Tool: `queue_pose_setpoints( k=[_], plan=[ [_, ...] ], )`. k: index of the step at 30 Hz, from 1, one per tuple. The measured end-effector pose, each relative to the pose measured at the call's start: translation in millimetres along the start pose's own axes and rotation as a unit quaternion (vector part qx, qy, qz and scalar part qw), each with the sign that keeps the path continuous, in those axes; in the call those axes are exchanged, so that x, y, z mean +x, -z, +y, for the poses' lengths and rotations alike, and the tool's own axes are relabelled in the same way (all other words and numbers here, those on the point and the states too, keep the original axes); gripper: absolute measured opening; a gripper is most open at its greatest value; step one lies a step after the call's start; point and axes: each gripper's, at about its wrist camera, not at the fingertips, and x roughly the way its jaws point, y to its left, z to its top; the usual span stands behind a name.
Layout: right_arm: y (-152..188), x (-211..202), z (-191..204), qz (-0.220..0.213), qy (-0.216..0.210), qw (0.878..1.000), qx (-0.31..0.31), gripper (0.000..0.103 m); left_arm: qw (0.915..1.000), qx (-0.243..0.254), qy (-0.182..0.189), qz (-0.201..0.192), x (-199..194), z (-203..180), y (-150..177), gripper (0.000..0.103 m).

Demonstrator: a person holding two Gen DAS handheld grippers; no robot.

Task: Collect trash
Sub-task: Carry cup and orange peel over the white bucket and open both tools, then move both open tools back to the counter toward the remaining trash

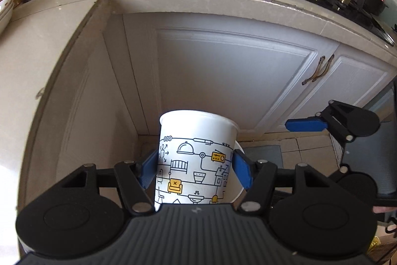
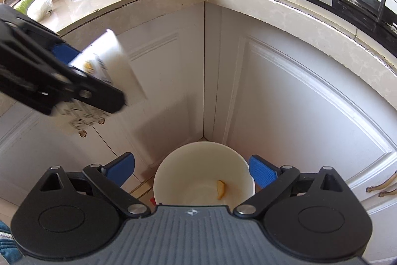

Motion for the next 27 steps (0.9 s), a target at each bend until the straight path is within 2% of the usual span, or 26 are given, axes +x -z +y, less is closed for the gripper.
queue_pose_setpoints(
  k=[9, 11, 14, 16, 20, 27],
  plan=[
    [21.5, -25.0, -19.5, 0.018, -0.007, 1.000, 0.017, 0.103, 0.9993, 0.018, -0.006, 0.033, 103.4, -19.9, 1.6, 0.064],
    [24.0, -31.4, -21.3, 0.017, 0.001, 1.000, 0.023, 0.103, 0.9992, 0.018, -0.004, 0.035, 122.4, -20.3, 2.5, 0.066],
    [24.5, -40.3, -20.7, 0.010, 0.029, 0.999, 0.023, 0.103, 0.9985, 0.020, -0.011, 0.050, 143.8, -21.2, 3.3, 0.076],
    [24.0, -44.1, -20.2, 0.007, 0.044, 0.999, 0.021, 0.103, 0.9983, 0.024, -0.015, 0.051, 149.1, -21.2, 2.3, 0.078],
    [20.8, -46.5, -20.1, 0.015, 0.045, 0.999, 0.023, 0.103, 0.9987, 0.020, -0.009, 0.046, 144.2, -22.1, -1.1, 0.078],
    [9.6, -52.8, -1.5, 0.006, 0.083, 0.996, -0.042, 0.103, 0.9990, 0.042, -0.005, 0.013, 103.2, -32.9, -7.0, 0.082]
  ],
)
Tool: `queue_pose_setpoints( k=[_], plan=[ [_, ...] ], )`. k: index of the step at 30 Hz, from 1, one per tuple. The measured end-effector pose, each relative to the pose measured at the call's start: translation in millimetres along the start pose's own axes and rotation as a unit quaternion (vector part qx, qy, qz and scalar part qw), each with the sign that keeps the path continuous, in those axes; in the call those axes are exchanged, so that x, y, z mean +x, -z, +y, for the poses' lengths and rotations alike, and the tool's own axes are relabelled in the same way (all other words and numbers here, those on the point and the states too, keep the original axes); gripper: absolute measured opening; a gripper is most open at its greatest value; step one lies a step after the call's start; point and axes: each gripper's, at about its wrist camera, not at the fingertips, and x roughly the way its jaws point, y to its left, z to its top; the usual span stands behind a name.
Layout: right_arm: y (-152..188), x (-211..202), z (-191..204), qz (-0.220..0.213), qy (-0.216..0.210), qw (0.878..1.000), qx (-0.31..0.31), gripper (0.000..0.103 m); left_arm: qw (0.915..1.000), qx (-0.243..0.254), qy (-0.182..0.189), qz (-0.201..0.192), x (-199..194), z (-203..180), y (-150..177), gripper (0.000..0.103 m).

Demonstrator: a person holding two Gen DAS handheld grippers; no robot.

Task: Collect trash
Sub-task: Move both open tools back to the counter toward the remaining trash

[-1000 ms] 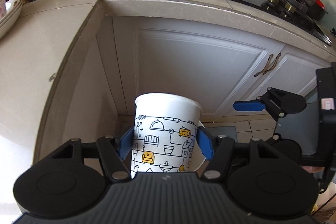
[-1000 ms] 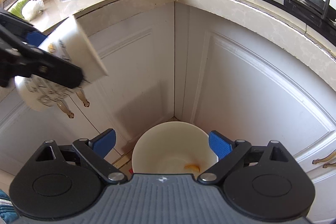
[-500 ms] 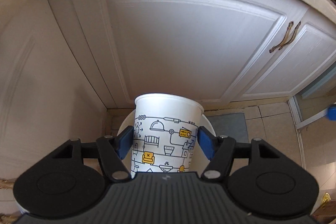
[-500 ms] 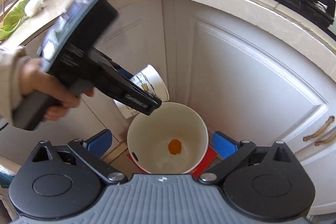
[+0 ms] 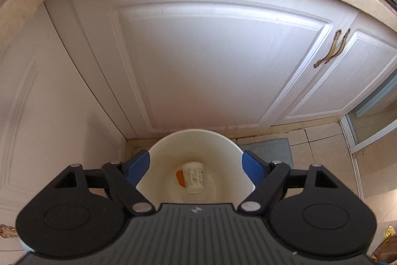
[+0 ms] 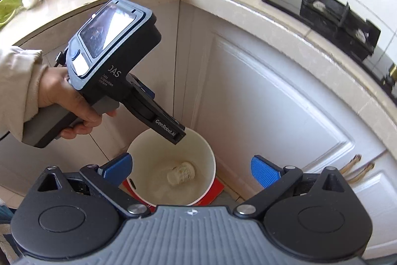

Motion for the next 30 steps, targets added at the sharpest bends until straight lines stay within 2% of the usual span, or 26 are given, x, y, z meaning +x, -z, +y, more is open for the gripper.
queue_pose_setpoints(
  k=[6, 15, 23, 30],
  plan=[
    [-12.0, -14.1, 5.1, -0.014, -0.015, 1.000, -0.017, 0.103, 0.9995, -0.003, -0.010, -0.030, -40.2, 0.7, -1.5, 0.087],
    [-28.4, -39.5, 18.9, -0.031, -0.026, 0.999, -0.033, 0.103, 0.9974, -0.022, -0.024, -0.064, -117.1, 17.1, 7.2, 0.087],
    [-58.0, -47.6, 40.0, -0.058, -0.054, 0.995, -0.060, 0.103, 0.9895, -0.060, -0.079, -0.105, -206.5, 51.5, 40.0, 0.087],
    [-94.9, -53.2, 84.6, -0.091, -0.104, 0.986, -0.090, 0.103, 0.9770, -0.114, -0.144, -0.108, -251.7, 93.1, 84.0, 0.087]
  ],
)
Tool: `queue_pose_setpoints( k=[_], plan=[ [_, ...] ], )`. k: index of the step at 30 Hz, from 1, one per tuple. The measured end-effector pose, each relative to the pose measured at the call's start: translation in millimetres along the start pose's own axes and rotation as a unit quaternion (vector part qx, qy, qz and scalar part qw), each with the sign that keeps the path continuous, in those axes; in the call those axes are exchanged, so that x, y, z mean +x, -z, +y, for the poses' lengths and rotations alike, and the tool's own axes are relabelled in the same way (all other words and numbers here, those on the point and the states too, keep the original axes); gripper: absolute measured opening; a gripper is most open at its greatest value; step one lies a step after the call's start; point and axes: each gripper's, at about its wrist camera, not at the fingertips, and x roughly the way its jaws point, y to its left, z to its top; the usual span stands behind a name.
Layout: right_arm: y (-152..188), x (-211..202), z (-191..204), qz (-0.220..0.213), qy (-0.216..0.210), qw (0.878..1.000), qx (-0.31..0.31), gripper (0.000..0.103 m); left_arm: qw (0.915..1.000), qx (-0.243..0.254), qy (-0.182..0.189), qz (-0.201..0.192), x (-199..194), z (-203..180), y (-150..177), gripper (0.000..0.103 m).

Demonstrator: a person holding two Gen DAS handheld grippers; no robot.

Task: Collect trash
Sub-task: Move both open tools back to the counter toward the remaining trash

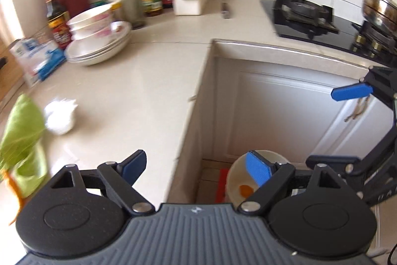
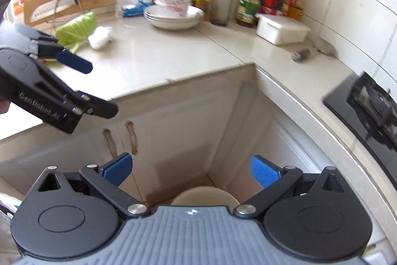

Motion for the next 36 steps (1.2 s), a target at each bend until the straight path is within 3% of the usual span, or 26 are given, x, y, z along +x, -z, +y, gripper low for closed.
queue_pose_setpoints(
  k=[7, 14, 20, 25, 32, 34, 36],
  plan=[
    [-41.5, 21.1, 47.5, -0.018, -0.053, 0.997, -0.048, 0.103, 0.9963, -0.051, -0.068, 0.003, -24.0, 61.0, 31.6, 0.087],
    [-72.8, 49.3, 94.0, -0.017, -0.105, 0.991, -0.083, 0.103, 0.9845, -0.089, -0.150, 0.015, -29.2, 123.0, 63.2, 0.087],
    [-87.7, 71.4, 120.2, -0.004, -0.129, 0.987, -0.098, 0.103, 0.9758, -0.103, -0.192, 0.022, -17.1, 163.0, 78.1, 0.087],
    [-95.1, 86.6, 130.5, 0.010, -0.140, 0.985, -0.101, 0.103, 0.9739, -0.092, -0.206, 0.023, -3.1, 180.8, 78.5, 0.083],
    [-106.5, 108.5, 133.7, 0.024, -0.143, 0.985, -0.094, 0.103, 0.9773, -0.087, -0.191, 0.028, 11.6, 195.4, 74.9, 0.055],
    [-111.2, 115.4, 134.5, 0.027, -0.144, 0.985, -0.093, 0.103, 0.9782, -0.090, -0.185, 0.030, 14.2, 199.0, 74.8, 0.040],
    [-115.3, 120.7, 135.7, 0.029, -0.147, 0.984, -0.093, 0.103, 0.9781, -0.097, -0.182, 0.029, 15.3, 203.7, 73.9, 0.036]
  ],
)
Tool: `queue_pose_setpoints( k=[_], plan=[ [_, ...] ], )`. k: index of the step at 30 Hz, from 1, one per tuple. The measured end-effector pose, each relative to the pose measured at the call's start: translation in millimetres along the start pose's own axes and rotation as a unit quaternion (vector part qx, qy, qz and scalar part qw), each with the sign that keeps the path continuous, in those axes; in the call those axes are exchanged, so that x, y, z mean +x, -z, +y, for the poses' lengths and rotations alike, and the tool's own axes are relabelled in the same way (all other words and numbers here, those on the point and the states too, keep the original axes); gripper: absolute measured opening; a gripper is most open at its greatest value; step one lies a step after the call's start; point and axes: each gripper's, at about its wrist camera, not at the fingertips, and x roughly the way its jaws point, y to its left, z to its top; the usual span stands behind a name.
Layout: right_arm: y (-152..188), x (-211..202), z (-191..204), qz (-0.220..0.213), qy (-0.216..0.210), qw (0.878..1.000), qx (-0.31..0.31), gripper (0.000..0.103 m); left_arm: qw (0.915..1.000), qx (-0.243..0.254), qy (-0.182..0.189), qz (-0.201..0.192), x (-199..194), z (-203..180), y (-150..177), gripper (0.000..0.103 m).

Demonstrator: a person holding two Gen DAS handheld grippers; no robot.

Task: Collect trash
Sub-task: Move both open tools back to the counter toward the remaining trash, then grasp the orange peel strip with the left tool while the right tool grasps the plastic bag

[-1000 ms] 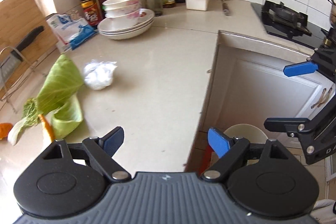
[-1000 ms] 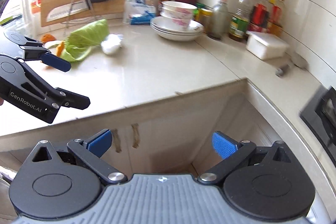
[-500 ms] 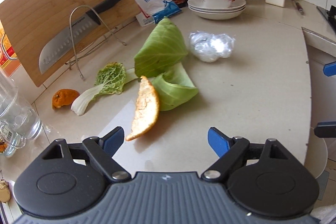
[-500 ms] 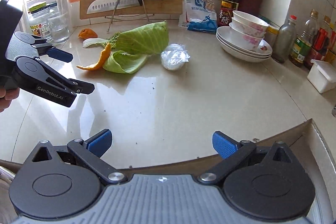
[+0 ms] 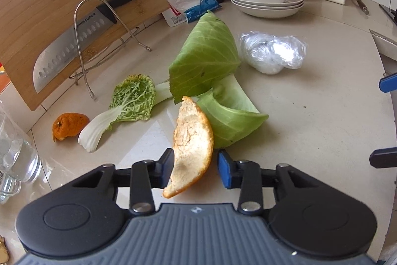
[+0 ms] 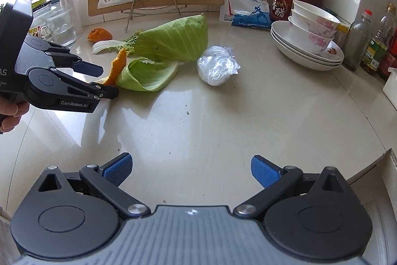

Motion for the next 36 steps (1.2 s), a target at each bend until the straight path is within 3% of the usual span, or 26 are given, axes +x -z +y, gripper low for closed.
queue_pose_setpoints(
  k=[3, 10, 12, 20, 36],
  plan=[
    [-6.2, 7.3, -0.8, 0.001, -0.006, 1.000, -0.003, 0.103, 1.0000, 0.000, -0.003, -0.001, 2.8, 3.0, -1.8, 0.035],
    [-18.8, 19.7, -0.1, 0.001, -0.026, 1.000, -0.016, 0.103, 0.9999, -0.007, 0.015, -0.003, 1.1, 13.9, -5.5, 0.007],
    [-21.6, 22.0, 0.2, 0.000, -0.033, 0.999, -0.019, 0.103, 0.9998, -0.009, 0.014, -0.007, -2.3, 17.8, -6.6, 0.005],
    [-31.0, 41.3, 5.8, -0.003, -0.051, 0.998, -0.029, 0.103, 0.9994, -0.034, 0.004, -0.005, -12.8, 37.5, -7.0, 0.005],
    [-65.0, 98.3, -28.1, -0.008, -0.012, 1.000, -0.018, 0.100, 0.9976, -0.069, 0.004, -0.003, -11.0, 50.4, -15.2, 0.005]
  ],
)
